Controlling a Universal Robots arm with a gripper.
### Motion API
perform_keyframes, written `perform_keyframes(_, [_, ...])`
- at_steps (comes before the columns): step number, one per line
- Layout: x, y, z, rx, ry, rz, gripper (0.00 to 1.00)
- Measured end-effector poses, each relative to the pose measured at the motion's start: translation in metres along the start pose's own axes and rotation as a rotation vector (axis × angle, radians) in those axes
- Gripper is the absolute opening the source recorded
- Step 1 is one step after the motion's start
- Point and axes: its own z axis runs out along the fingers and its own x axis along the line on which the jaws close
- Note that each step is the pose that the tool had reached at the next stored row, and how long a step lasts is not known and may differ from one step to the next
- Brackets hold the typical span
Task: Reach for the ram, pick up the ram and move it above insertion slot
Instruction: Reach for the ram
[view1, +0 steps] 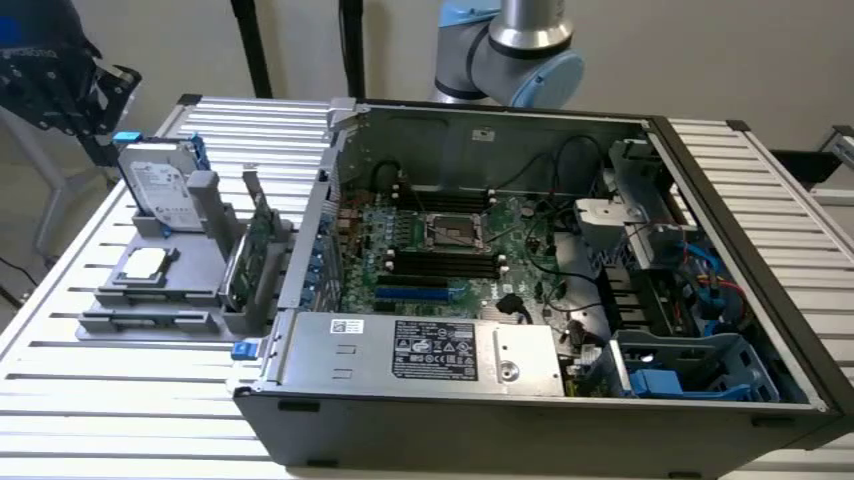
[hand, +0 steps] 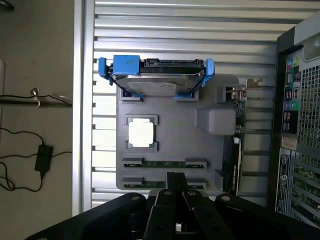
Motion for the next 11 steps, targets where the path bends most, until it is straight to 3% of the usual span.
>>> perform_keyframes(6, [0.0,-0.0021,-0.0002,0.0001,0.0002,0.0,0.11])
perform_keyframes(11, [0.0,-0.0232,-0.0008,0.0,0.0,0.0,0.11])
